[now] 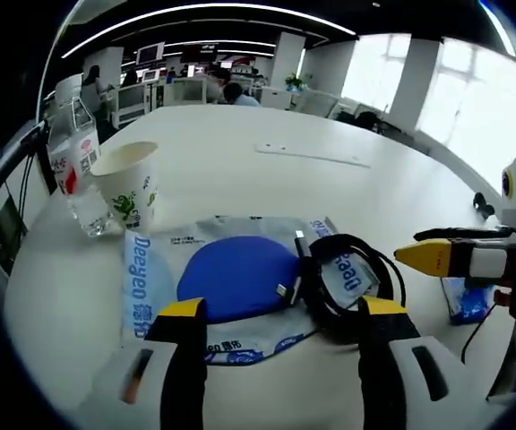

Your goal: Arrange the tabletop items into an orderly group along one side of the table until the central work area is clear of visible clutter.

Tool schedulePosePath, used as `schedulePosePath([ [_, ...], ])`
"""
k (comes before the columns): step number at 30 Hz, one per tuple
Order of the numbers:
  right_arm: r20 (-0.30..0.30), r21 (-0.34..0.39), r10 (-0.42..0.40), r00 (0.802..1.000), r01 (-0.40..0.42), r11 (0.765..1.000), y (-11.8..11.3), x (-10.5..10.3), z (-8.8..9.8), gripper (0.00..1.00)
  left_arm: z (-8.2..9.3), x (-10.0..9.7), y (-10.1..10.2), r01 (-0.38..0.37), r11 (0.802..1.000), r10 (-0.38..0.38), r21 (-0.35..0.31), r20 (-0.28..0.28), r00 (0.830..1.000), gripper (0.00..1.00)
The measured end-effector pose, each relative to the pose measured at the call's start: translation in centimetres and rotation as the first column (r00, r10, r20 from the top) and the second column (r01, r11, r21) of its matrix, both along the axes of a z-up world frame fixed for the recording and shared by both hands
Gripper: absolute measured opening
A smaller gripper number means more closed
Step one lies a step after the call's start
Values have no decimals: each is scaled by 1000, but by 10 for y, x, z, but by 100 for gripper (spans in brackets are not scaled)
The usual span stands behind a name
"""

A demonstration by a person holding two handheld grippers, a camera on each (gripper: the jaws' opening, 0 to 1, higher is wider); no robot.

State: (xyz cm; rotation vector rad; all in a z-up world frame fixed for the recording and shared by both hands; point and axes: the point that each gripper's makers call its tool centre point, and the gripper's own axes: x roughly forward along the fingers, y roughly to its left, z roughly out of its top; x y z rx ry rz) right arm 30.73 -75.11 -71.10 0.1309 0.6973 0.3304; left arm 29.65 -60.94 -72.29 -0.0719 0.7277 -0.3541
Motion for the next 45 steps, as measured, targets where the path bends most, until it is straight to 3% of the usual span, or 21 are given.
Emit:
schedulePosePath([
  [9, -42, -3, 21, 999, -21, 1000, 10, 1, -17, 56, -6, -3, -1, -8, 994, 5, 113, 22, 1000, 68],
  [18, -56, -34, 7, 998, -9, 999, 3, 9, -25, 49, -5, 1, -4, -71, 991, 70, 112, 12, 997, 59],
  [22, -64, -93, 30, 998, -36, 995, 1, 11, -29, 47, -5, 3, -7, -96, 989, 97, 114, -5, 995, 57],
  [24, -59, -95, 34, 998, -40, 995, 3, 12, -30, 47, -7, 5, -10, -92, 988, 93, 127, -2, 996, 56],
  [26, -56, -107, 42, 998, -48, 993, 4, 13, -30, 47, -8, 6, -13, -38, 982, 39, 185, -2, 999, 56],
  [33, -46, -165, 106, 993, -112, 980, 13, 17, -33, 40, -10, 7, -17, -53, 979, 57, 198, -13, 998, 52],
  [41, -34, -245, 201, 979, -204, 948, 22, 21, -35, 29, -9, 6, -24, -43, 974, 52, 223, -36, 998, 49],
  [45, -20, -269, 248, 968, -245, 931, 29, 21, -35, 19, -9, 5, -27, -39, 973, 51, 226, -47, 998, 40],
])
